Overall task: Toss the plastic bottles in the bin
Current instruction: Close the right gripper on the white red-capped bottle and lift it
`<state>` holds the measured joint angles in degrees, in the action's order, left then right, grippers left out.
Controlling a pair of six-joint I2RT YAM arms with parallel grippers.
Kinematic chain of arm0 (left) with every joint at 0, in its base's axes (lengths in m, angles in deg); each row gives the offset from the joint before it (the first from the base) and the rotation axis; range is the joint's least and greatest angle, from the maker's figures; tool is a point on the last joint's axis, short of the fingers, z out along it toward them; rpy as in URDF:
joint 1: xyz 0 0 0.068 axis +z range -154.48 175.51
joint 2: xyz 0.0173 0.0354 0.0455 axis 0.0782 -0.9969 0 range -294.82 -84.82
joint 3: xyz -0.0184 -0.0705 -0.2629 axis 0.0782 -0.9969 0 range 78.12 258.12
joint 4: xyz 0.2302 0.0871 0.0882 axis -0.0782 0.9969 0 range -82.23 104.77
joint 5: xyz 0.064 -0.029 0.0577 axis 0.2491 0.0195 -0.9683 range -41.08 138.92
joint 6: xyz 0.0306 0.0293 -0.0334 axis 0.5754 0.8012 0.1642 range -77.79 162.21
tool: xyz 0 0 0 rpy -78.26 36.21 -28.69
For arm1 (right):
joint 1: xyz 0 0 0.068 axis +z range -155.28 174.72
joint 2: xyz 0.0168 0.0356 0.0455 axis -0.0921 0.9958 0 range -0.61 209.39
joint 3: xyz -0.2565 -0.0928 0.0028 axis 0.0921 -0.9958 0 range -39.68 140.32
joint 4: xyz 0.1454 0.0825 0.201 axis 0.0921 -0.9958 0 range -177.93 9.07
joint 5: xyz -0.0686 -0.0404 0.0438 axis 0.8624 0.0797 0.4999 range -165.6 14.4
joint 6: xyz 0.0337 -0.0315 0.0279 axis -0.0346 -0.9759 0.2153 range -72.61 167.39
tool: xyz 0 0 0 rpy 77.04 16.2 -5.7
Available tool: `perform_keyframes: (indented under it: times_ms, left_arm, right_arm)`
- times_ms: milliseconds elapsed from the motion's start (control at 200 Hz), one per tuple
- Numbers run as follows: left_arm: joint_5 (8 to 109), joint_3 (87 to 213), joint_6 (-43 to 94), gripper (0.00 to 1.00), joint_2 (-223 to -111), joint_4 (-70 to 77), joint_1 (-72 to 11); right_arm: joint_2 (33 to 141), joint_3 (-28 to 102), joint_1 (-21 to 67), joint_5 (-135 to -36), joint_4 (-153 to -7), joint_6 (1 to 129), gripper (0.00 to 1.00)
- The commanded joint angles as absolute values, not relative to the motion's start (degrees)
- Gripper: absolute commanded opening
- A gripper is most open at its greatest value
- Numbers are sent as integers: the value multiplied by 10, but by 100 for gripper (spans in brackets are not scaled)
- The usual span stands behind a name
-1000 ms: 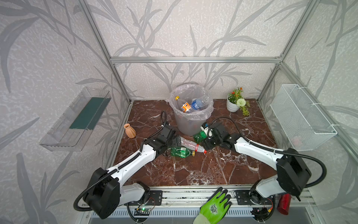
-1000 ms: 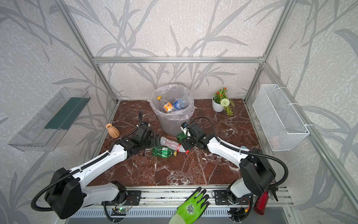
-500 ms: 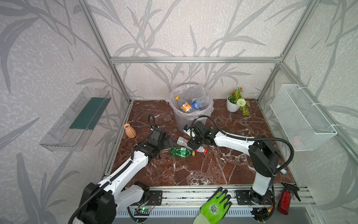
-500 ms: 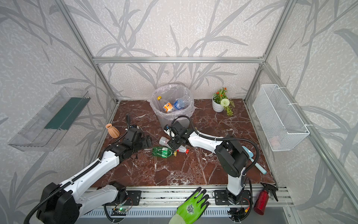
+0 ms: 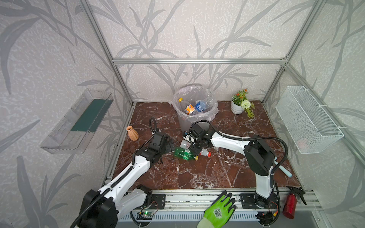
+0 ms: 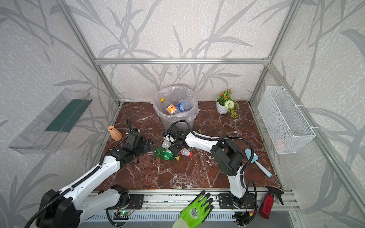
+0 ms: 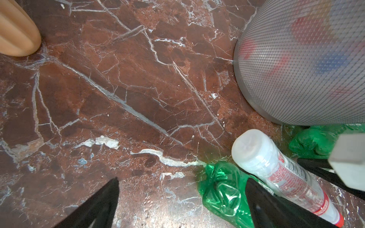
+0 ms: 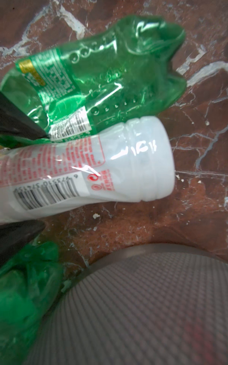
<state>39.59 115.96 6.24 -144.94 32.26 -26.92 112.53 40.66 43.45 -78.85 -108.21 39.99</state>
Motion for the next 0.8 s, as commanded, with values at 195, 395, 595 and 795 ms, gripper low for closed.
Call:
perform_keyframes:
  times_ms: [195,395,595,795]
  left_arm:
    - [385,1147,50,99,-1433,333,-263]
    - [386,1146,49,99,-1434,331,-263]
    - [385,1145,49,99,-1434,333,-263]
    - [387,1142,46,99,-1434,331,-262]
  right_arm:
    - [1123,409,437,-778,-1114,398,61]
    - [1138,418,438,-777,-1120,406,60]
    - [1168,450,446,-767,-1148,403,60]
    - [1172,450,448,-763,-1160,404,56]
